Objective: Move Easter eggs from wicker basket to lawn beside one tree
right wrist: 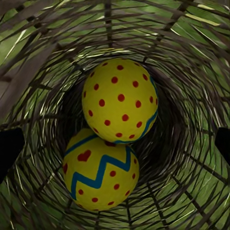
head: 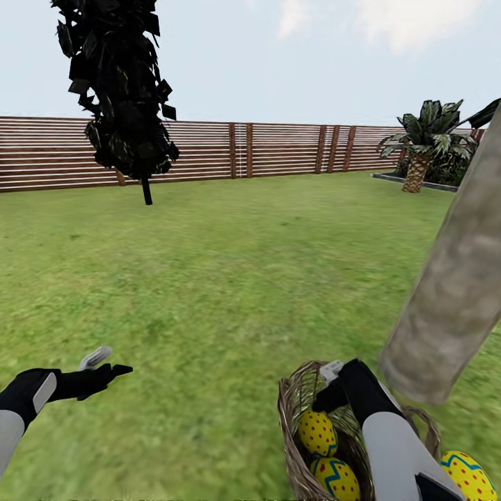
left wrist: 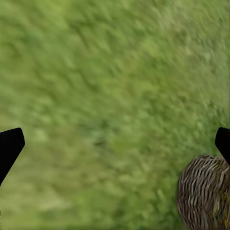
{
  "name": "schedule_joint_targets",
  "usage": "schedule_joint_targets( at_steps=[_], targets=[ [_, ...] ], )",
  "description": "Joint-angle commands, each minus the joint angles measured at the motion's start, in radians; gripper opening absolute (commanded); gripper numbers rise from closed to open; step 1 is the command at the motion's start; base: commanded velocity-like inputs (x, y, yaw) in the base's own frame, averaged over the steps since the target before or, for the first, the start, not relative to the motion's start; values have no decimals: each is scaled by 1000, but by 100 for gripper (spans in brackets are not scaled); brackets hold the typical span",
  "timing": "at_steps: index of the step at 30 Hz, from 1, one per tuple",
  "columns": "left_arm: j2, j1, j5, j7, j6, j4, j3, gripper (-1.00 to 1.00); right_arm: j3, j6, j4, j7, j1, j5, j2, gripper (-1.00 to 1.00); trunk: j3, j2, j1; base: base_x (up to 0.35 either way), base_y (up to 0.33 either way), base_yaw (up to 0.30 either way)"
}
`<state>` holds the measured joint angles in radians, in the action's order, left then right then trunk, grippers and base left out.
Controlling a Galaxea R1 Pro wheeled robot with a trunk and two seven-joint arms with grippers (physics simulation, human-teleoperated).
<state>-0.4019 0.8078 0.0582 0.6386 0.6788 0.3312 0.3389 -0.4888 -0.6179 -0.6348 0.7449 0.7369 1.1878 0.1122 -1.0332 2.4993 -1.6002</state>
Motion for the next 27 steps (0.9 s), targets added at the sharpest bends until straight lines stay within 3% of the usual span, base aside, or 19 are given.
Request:
schedule_joint_targets(
  at_steps=[1,7,10,16,22,27],
  targets=[
    [0,1,6,0,8,0,3,100,-7,0,-2,-1,1,9,1,100,-5,1,0,0,0,0],
    [0,1,6,0,8,0,3,100,-7,-3,0,-111,1,11,1,100,-13,1,-1,0,0,0],
    [0,1,6,0,8,0,3,100,-6,-5,2,-118,1,21,0,100,-13,1,-1,0,0,0],
    [0,1,6,0,9,1,3,100,-4,-5,80,-118,1,25,-3,100,-36,3,-4,0,0,0],
    [0,1,6,0,8,1,3,100,-5,-4,93,-113,1,26,-3,100,-59,4,-7,0,0,0],
    [0,1,6,0,8,1,3,100,-5,-4,93,-114,1,23,-9,100,-59,4,-7,0,0,0]
  ],
)
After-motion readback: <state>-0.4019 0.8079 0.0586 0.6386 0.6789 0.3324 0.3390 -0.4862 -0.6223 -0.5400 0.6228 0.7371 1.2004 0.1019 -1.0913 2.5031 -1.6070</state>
